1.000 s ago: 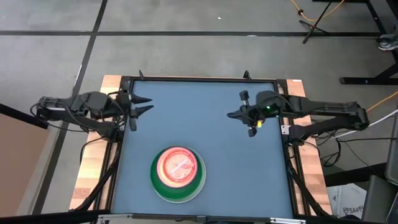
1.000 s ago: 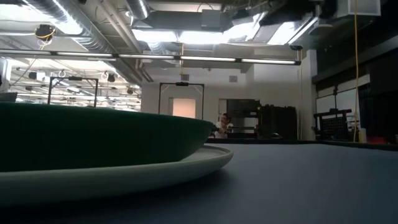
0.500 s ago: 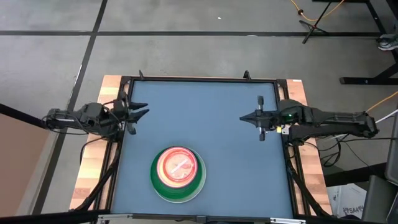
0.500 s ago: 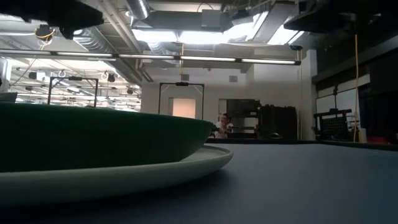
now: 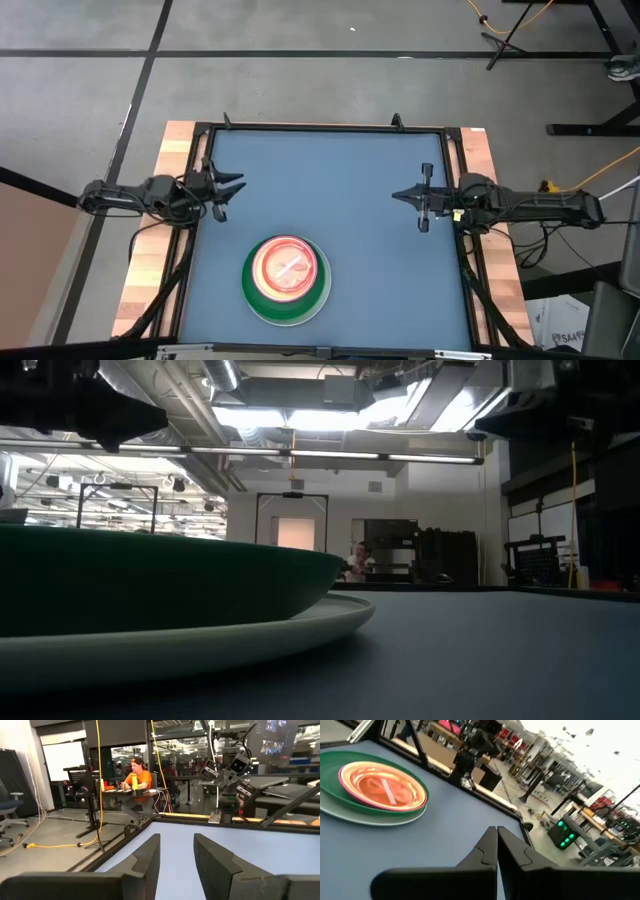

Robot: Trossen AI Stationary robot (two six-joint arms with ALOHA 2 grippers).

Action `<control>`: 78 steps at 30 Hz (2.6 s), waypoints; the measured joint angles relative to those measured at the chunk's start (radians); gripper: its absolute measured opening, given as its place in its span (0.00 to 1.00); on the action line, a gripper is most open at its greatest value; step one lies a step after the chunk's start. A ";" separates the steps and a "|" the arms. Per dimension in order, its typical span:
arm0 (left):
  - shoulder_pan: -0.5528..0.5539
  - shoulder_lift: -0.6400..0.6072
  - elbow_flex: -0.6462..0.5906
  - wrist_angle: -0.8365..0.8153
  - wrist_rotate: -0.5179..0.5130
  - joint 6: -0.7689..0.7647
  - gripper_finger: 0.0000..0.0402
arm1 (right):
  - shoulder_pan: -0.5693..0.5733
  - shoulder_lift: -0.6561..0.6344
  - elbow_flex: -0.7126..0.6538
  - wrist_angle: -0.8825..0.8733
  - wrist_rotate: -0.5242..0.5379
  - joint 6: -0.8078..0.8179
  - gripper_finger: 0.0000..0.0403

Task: Stack plastic plates
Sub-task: Return to Home Position

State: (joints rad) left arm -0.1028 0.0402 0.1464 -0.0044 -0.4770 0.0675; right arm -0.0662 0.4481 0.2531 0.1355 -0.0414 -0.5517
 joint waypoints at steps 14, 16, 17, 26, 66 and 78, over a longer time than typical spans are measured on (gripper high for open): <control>0.000 -0.010 -0.065 -0.001 0.000 -0.005 0.28 | 0.000 -0.060 -0.183 0.161 -0.003 0.052 0.00; 0.000 -0.010 -0.080 0.000 -0.002 -0.027 0.28 | 0.000 -0.066 -0.213 0.226 -0.003 0.051 0.00; 0.000 -0.010 -0.087 0.000 -0.002 -0.036 0.28 | 0.000 -0.069 -0.229 0.260 -0.003 0.051 0.00; 0.000 -0.010 -0.117 0.013 -0.022 -0.025 0.28 | 0.000 -0.123 -0.246 0.256 -0.053 0.052 0.00; 0.000 -0.011 -0.117 0.013 -0.053 0.015 0.28 | 0.000 -0.444 -0.246 -0.096 0.156 0.077 0.00; 0.000 -0.011 -0.117 0.010 0.038 0.035 0.28 | 0.000 -0.444 -0.245 -0.100 0.160 0.068 0.00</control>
State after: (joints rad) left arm -0.1028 0.0296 0.0292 0.0054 -0.4385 0.1025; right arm -0.0662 0.0040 0.0082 0.0357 0.1188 -0.4835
